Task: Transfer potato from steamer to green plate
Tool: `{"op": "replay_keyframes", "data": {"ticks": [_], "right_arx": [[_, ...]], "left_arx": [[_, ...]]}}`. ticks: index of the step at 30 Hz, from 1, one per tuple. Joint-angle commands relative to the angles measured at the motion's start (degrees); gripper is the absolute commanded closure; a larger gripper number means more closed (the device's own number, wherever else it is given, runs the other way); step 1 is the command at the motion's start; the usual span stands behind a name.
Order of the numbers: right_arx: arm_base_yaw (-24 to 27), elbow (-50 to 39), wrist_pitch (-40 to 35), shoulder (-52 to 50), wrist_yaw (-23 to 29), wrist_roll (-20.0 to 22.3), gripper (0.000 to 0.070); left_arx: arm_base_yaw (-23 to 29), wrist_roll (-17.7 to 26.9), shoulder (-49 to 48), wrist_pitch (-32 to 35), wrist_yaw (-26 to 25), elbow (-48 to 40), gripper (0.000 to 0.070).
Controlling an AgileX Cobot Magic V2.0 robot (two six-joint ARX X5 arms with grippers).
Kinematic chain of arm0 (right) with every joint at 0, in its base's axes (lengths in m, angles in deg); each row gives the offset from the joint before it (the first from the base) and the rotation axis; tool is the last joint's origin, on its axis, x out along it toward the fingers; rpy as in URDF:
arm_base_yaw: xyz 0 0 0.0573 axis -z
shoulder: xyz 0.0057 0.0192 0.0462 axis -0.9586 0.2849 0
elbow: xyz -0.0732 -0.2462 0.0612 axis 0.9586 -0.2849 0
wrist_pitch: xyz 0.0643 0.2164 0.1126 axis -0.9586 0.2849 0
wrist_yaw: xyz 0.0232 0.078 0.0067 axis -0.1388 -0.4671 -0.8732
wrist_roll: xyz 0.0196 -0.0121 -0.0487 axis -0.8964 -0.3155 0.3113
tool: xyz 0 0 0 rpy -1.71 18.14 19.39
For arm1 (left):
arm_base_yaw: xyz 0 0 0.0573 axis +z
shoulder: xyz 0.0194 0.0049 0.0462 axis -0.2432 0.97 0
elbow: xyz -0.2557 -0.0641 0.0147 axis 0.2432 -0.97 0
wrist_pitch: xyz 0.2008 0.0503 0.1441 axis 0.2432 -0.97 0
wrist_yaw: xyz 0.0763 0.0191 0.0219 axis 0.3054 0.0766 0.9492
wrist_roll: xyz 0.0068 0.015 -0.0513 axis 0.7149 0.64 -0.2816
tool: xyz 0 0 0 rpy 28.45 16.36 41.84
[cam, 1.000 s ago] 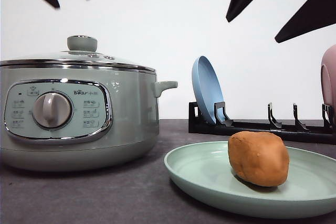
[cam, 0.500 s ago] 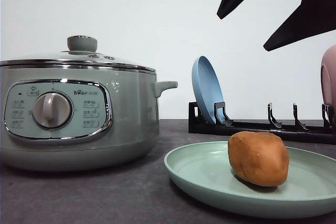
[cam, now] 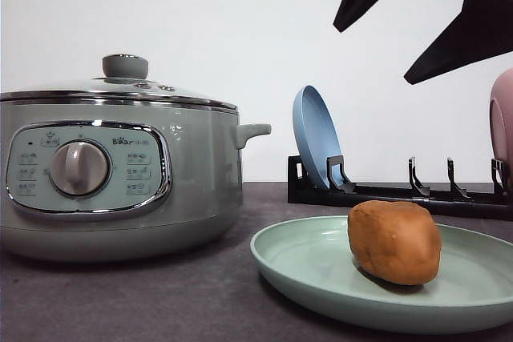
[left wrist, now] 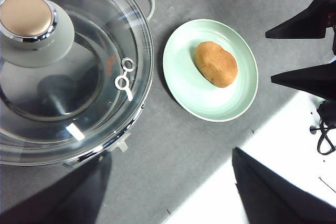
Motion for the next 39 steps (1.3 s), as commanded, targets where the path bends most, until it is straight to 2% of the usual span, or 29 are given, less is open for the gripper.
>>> {"op": "replay_keyframes", "data": {"ticks": [1,2,3,4,30,32,33,36,39], "right_arx": [[-0.52,0.90,-0.22,0.33,-0.06,0.31,0.0384],[-0.52,0.90,-0.22,0.33,-0.02,0.33,0.0525],[-0.52,0.90,-0.24,0.33,0.02,0.33,0.0665],[-0.52,0.90,-0.25,0.33,0.04,0.35,0.0700],[-0.52,0.90,-1.58,0.33,0.04,0.33,0.0700],[-0.52,0.90,-1.58,0.33,0.04,0.33,0.0700],[-0.52,0.90,-1.58,0.33,0.04,0.33,0.0700],[-0.52,0.90,-1.58,0.33,0.04,0.33,0.0700],[-0.52,0.90,-1.58,0.33,0.04,0.33,0.0700]], "left_arx": [[-0.27,0.96,0.37,0.37,-0.37,1.44,0.0462],[-0.27,0.96,0.37,0.37,-0.37,1.44,0.0594],[-0.27,0.96,0.37,0.39,-0.37,1.44,0.0698],[-0.27,0.96,0.37,0.39,-0.37,1.44,0.0686],[-0.27,0.92,0.36,0.63,-0.37,1.44,0.0685],[-0.17,1.22,-0.06,0.65,-0.28,1.44,0.0685],[0.08,2.97,-0.55,1.10,-0.19,1.44,0.0685],[2.05,5.50,-3.20,6.93,-0.09,1.38,0.0685],[5.50,6.75,-7.64,19.08,-0.09,0.48,0.0685]]}}
